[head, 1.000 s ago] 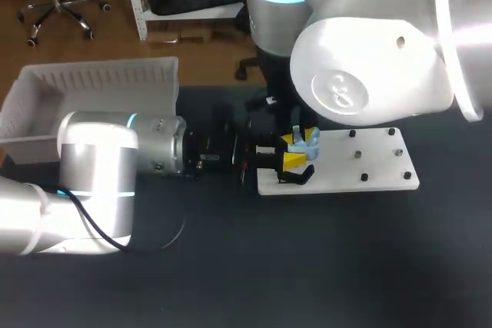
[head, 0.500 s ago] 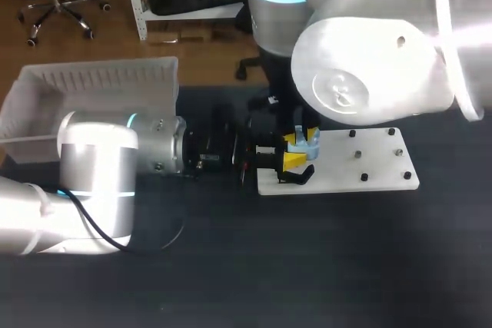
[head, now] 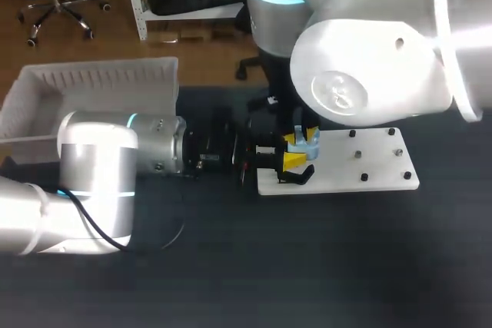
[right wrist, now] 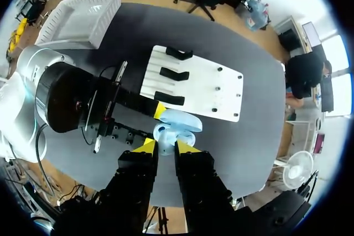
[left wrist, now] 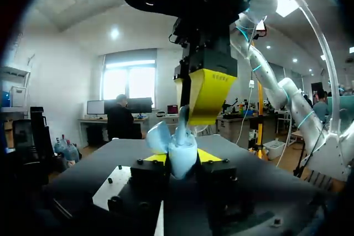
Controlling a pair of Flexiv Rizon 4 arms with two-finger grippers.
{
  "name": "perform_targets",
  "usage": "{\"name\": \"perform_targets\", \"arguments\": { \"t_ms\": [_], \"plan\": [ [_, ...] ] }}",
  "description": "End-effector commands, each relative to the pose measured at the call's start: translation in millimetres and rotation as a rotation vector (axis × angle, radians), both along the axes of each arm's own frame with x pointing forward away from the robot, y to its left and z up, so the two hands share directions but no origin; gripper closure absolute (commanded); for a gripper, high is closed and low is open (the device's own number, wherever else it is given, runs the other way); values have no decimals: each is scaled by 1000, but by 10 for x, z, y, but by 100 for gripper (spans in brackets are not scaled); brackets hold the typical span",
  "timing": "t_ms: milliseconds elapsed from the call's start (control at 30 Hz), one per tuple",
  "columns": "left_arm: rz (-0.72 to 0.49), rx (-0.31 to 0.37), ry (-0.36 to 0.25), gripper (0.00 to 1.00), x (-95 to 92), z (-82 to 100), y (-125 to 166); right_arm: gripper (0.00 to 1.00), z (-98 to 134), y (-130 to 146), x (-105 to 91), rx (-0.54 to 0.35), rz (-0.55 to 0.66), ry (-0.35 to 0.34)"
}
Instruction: Pick up each earbud case from the left stands, insert the matching earbuds, close the lid, and place the case in the box.
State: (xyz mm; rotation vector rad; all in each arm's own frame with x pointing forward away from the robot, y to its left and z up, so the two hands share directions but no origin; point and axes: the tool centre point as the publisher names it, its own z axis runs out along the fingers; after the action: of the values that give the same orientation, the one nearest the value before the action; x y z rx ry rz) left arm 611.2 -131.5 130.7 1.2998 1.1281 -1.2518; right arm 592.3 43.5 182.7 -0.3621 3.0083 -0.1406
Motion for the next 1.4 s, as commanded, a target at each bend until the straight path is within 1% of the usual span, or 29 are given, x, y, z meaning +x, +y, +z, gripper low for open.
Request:
{"name": "perform_targets", "arguments": {
  "t_ms": [33, 1400],
  "plan": [
    [-2, 2, 1, 100, 5, 2, -1, 100, -14, 12, -1, -3, 0, -1],
    [-2, 2, 1, 100, 5, 2, -1, 100, -85, 5, 51, -10, -10, 7]
  ]
}}
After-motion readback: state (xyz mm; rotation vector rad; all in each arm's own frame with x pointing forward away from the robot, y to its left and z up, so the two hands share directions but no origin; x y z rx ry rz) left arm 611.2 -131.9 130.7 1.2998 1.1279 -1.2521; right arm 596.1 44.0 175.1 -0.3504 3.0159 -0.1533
